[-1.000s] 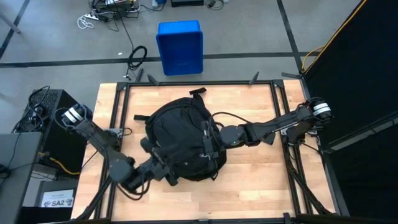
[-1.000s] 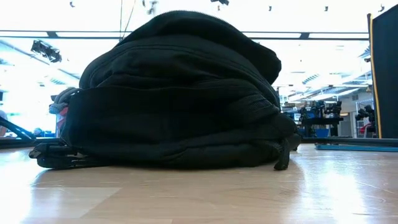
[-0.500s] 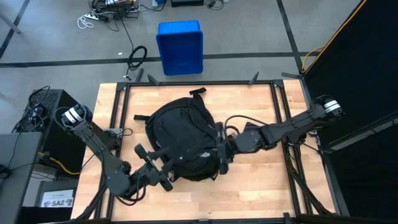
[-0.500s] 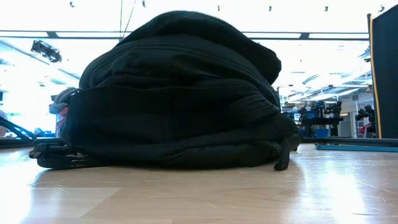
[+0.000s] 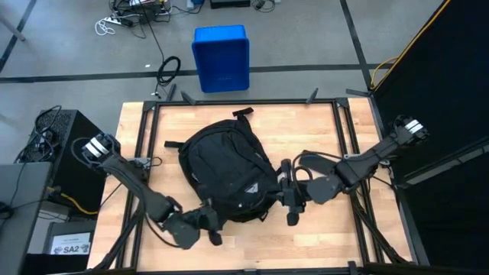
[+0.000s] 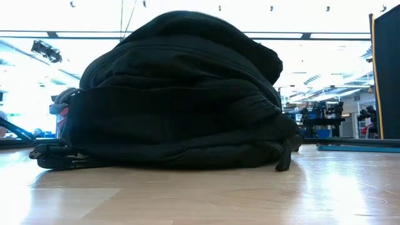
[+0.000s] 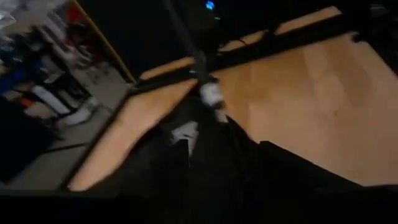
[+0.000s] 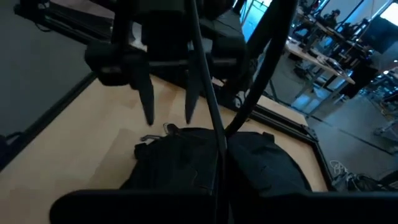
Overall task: Unpack backpack
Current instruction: Put the black charger cable into the black backpack, then put the blue cellphone into the black backpack
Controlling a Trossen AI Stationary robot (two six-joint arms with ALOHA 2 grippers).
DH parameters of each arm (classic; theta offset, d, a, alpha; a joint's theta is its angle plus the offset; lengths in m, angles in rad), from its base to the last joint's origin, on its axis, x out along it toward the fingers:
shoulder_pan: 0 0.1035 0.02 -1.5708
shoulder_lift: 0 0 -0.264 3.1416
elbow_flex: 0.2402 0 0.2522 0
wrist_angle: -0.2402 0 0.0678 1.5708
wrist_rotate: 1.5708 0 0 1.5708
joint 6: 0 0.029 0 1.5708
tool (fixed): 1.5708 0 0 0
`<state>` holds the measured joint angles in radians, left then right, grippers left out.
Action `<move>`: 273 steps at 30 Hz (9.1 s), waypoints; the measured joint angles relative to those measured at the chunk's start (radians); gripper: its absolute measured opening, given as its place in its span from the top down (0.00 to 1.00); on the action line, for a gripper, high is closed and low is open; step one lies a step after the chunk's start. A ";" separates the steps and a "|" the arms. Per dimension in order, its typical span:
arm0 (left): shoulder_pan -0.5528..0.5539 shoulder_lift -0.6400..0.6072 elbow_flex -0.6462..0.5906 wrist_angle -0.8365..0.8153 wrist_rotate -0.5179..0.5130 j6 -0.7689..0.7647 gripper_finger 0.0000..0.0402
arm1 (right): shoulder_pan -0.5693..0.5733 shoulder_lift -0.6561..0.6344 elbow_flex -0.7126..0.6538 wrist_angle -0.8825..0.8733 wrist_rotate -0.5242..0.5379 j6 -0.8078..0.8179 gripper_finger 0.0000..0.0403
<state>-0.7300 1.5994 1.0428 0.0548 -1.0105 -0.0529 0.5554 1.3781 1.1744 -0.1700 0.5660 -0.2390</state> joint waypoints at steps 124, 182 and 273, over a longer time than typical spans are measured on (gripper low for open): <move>0.177 0.080 0.326 -0.809 -0.133 -0.405 1.00 | -0.918 -0.153 -0.513 -0.622 -0.379 0.522 0.56; 0.162 0.031 0.001 0.320 0.222 0.155 0.42 | -0.698 -0.154 -0.686 -0.392 -0.826 0.732 0.81; 0.172 0.570 0.537 -0.334 0.503 0.303 0.44 | -0.179 0.157 -0.569 -0.005 -0.676 0.772 0.91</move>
<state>-0.5578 2.1696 1.5801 -0.2791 -0.5077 0.2505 0.3763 1.5353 0.6056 -0.1749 -0.1096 0.5335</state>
